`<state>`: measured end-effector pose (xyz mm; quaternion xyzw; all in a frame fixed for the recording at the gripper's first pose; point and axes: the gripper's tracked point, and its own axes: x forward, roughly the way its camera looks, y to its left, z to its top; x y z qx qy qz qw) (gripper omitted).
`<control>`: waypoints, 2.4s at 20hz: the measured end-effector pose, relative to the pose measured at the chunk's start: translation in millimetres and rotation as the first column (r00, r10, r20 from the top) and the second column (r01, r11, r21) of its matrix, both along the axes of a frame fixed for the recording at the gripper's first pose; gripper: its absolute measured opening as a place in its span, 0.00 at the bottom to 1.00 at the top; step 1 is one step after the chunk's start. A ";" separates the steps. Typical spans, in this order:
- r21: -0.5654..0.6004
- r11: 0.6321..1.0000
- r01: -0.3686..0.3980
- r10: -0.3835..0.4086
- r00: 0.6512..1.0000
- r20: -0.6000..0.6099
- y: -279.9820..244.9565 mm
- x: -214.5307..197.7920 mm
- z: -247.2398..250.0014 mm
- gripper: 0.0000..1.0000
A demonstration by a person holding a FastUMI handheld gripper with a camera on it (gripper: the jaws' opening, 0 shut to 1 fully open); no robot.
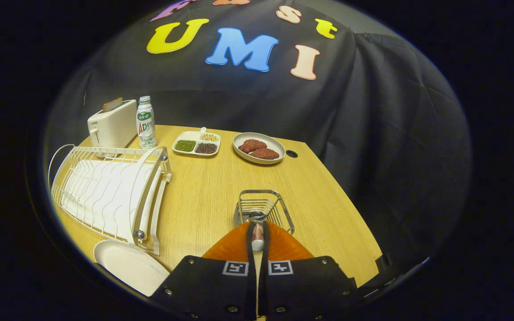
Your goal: Take the plate from the dish rack, then take the spoon from the basket and place it into the plate.
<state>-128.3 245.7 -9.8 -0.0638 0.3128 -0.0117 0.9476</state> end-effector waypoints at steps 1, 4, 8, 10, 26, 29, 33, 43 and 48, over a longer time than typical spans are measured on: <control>0.000 1.000 -0.003 0.003 1.000 0.007 -1.4 -0.8 6.6 0.02; -0.003 1.000 -0.005 0.005 1.000 0.028 -3.1 -4.4 22.5 0.02; 0.005 1.000 -0.001 0.000 0.999 0.051 0.4 -13.1 40.6 0.02; 0.008 1.000 -0.006 0.006 0.998 0.061 4.6 -20.7 50.0 0.02; 0.116 0.950 -0.289 0.269 0.950 0.161 125.4 -139.8 124.4 0.02; 0.122 0.925 -0.361 0.347 0.930 0.121 146.1 -174.8 110.5 0.02; 0.125 0.895 -0.427 0.419 0.904 0.085 164.1 -205.2 88.7 0.02; 0.123 0.885 -0.450 0.451 0.892 0.022 181.6 -203.8 27.4 0.02; 0.137 0.900 -0.415 0.421 0.907 -0.022 180.8 -196.3 8.7 0.02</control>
